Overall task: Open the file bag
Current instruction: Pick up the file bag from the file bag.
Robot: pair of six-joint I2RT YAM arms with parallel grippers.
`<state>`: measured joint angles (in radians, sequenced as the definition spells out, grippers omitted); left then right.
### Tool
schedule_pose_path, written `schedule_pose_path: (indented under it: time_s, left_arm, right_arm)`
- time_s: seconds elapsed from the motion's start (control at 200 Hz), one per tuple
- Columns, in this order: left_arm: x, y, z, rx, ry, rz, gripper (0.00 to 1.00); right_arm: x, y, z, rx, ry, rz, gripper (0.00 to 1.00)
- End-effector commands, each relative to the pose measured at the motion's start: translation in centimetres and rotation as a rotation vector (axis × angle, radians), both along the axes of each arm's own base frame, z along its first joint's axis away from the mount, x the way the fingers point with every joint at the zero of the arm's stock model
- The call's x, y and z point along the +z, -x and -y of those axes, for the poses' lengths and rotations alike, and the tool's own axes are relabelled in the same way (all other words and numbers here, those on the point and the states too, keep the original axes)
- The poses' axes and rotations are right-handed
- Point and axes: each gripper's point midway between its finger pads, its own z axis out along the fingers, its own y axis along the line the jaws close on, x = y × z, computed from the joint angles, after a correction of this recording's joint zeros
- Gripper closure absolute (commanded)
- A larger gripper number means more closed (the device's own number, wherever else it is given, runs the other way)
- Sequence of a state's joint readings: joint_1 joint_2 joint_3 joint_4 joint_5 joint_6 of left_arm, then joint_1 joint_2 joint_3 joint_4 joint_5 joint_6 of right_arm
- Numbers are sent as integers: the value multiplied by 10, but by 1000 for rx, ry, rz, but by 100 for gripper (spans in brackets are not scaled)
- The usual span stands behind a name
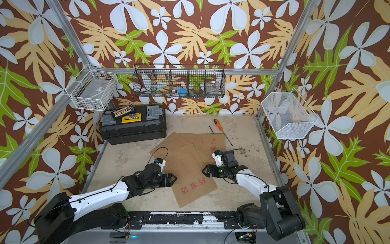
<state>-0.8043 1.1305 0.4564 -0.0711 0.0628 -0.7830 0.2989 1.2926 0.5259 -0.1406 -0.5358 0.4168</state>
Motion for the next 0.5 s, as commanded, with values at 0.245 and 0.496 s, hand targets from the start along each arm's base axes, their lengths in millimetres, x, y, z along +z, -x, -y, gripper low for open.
schedule_pose_path:
  time_s: [0.245,0.496]
  left_arm:
    - [-7,3,10,-21,38,-38,21]
    - [-18,6,7,-2,31,-62,22]
  right_arm:
    - [-9,-5,-10,54,-47,-38,6]
    - [-20,13,-20,98,-128,-110,6]
